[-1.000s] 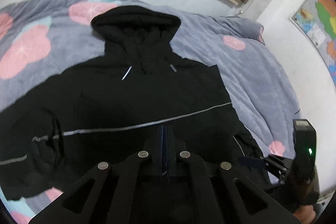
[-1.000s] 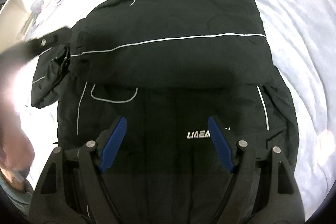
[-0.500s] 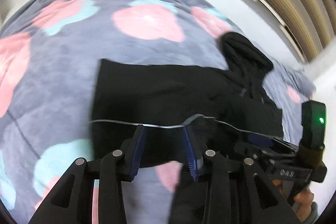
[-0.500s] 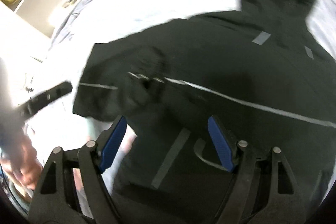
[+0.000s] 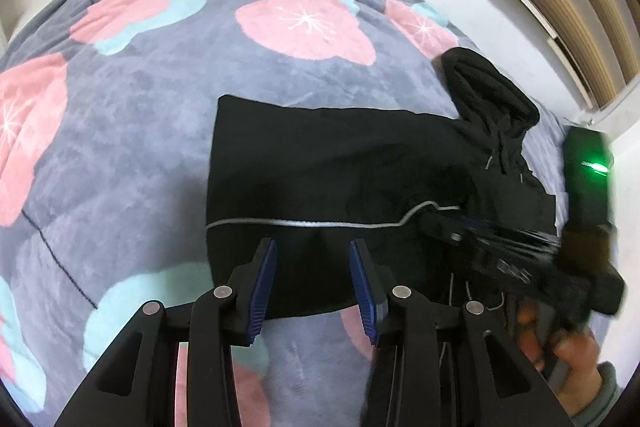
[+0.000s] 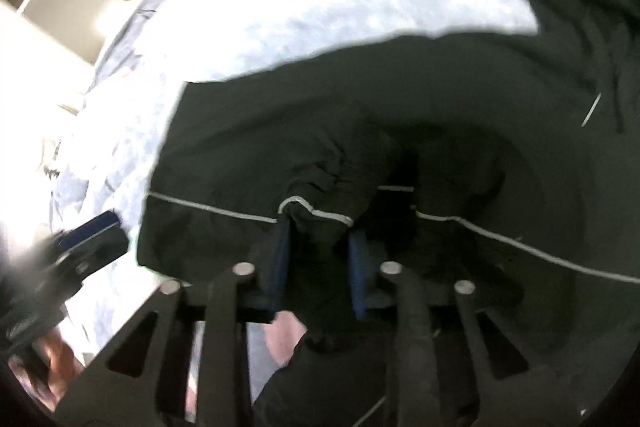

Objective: Fold large clothes

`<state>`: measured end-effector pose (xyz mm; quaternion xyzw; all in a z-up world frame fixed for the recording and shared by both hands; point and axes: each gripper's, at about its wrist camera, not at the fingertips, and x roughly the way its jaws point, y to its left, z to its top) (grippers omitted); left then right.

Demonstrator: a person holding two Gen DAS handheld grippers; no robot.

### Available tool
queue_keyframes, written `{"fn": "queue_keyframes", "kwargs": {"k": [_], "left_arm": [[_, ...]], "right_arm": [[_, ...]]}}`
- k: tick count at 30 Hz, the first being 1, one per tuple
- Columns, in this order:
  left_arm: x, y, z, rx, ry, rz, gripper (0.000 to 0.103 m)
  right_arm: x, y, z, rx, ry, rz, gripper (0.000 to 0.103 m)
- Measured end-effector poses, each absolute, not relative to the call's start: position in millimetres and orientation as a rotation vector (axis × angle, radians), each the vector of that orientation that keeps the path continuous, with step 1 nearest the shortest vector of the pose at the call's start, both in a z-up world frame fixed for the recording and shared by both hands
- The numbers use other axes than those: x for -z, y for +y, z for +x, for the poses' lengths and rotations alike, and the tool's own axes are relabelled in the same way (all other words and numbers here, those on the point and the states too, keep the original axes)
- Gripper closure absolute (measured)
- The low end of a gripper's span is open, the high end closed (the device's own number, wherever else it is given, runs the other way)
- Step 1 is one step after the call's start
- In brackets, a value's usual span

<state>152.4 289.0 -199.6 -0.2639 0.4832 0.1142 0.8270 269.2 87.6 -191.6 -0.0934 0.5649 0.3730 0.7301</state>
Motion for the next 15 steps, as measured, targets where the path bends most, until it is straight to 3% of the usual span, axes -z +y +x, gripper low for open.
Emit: {"fn": "queue_keyframes", "kwargs": {"k": [8, 15], "left_arm": [[184, 252, 186, -0.145, 1.01, -0.511, 0.064], [175, 192, 233, -0.008, 1.019, -0.423, 0.064]], "right_arm": [[127, 1, 272, -0.711, 1.087, -0.172, 0.084], [105, -113, 305, -0.413, 1.018, -0.179, 0.084]]}}
